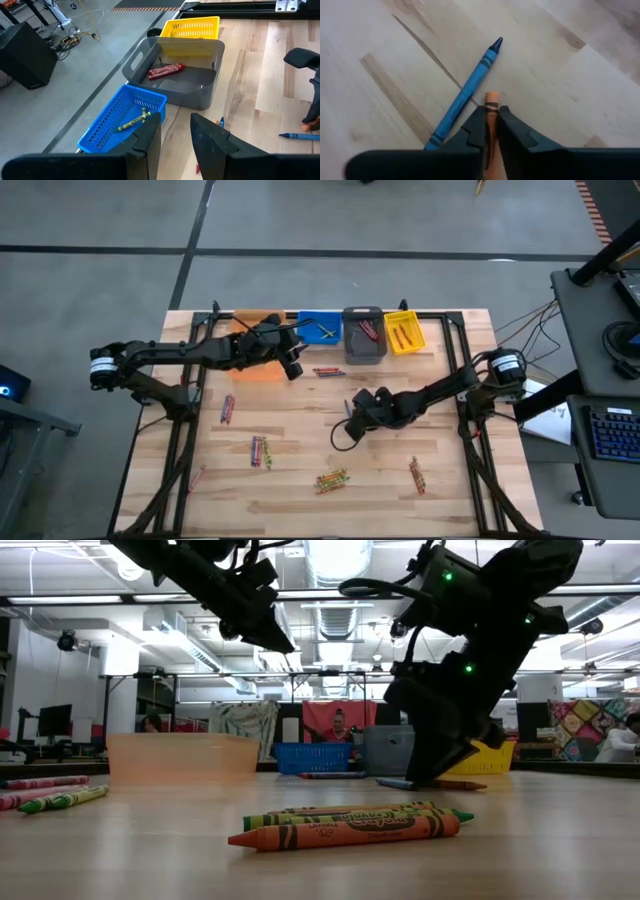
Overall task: Sort crayons
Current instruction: Put the orange crayon into the yellow bin
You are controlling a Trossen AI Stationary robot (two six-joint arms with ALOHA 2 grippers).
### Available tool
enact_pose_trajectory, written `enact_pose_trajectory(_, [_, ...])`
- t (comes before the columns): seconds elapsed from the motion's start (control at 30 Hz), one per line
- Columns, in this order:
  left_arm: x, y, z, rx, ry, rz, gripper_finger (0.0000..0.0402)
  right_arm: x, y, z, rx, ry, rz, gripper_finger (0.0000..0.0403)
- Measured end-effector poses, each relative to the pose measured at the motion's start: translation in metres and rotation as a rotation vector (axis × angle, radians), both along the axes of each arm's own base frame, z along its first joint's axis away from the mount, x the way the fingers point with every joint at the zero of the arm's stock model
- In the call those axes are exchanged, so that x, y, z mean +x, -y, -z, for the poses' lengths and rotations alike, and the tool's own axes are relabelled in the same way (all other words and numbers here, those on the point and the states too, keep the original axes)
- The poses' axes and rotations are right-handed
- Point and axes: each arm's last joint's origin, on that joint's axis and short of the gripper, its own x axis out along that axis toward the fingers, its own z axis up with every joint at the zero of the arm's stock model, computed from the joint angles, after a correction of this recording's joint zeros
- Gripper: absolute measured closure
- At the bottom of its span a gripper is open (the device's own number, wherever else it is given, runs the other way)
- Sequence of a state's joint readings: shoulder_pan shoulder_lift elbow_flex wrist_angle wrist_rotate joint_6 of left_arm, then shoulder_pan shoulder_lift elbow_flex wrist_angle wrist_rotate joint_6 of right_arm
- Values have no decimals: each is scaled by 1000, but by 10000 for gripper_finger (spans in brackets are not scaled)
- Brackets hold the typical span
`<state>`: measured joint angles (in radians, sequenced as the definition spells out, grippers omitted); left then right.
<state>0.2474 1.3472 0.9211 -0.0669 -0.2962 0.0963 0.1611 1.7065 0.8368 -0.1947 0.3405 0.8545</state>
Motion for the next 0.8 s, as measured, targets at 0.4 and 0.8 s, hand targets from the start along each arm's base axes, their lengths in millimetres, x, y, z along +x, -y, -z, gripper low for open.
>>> enact_pose_trajectory(0.4, [1, 0, -1, 0, 14, -2, 313, -12, 19, -23, -5, -40, -40, 390])
enact_pose_trajectory(0.8, [4, -1, -3, 6, 58, -4, 313, -43, 69, -111, -67, 215, 70, 391])
